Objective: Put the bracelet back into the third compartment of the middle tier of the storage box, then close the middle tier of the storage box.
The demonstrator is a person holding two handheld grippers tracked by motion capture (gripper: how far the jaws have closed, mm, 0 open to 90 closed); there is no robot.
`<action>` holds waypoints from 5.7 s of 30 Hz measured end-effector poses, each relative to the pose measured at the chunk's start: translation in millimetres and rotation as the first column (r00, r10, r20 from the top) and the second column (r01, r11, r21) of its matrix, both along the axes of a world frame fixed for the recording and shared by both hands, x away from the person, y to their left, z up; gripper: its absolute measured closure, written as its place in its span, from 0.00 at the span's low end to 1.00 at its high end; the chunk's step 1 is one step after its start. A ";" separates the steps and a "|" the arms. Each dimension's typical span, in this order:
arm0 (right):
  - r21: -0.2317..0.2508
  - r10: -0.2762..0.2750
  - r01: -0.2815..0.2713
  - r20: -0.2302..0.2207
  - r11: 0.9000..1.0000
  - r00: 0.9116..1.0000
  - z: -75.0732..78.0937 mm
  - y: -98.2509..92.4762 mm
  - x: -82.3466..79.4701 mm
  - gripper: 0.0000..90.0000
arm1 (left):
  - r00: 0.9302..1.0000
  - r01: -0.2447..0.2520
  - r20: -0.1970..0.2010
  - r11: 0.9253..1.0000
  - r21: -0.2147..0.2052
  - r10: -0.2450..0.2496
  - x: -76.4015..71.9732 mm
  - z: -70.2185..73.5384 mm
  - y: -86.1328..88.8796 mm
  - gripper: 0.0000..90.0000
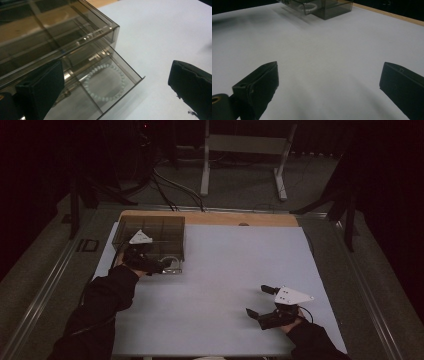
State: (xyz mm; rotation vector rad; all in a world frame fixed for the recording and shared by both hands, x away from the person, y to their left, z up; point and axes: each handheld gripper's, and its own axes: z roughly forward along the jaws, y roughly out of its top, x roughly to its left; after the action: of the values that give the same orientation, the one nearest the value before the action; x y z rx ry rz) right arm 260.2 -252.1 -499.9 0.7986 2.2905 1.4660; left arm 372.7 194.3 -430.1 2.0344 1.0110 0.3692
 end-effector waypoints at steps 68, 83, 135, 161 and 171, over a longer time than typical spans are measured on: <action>-0.005 -0.001 0.001 0.007 1.000 1.000 0.6 1.6 -0.2 0.02 | 0.986 -0.162 0.045 0.986 -0.028 0.164 -76.4 -50.5 50.3 0.02; -0.004 0.003 -0.003 0.006 1.000 1.000 0.6 1.9 0.0 0.02 | 0.978 -0.202 0.043 0.979 -0.003 0.202 -77.1 -62.2 42.6 0.02; -0.016 0.007 -0.007 0.008 1.000 1.000 0.1 3.4 0.4 0.02 | 0.951 -0.297 0.130 0.947 0.119 0.281 -78.4 -71.0 45.7 0.80; -0.017 0.005 -0.005 0.010 1.000 1.000 0.4 3.3 0.2 0.02 | 0.959 -0.261 0.147 0.956 0.136 0.241 -68.4 -79.2 50.0 1.00; -0.016 0.005 -0.004 0.010 1.000 1.000 0.2 3.2 0.5 0.02 | 0.961 -0.254 0.149 0.955 0.152 0.232 -65.7 -81.2 48.1 1.00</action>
State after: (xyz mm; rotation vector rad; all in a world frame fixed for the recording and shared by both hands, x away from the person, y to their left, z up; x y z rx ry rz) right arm 260.7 -248.9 -499.8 0.7804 2.2954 1.4486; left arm 307.0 242.5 -511.3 2.0078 1.1869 0.7313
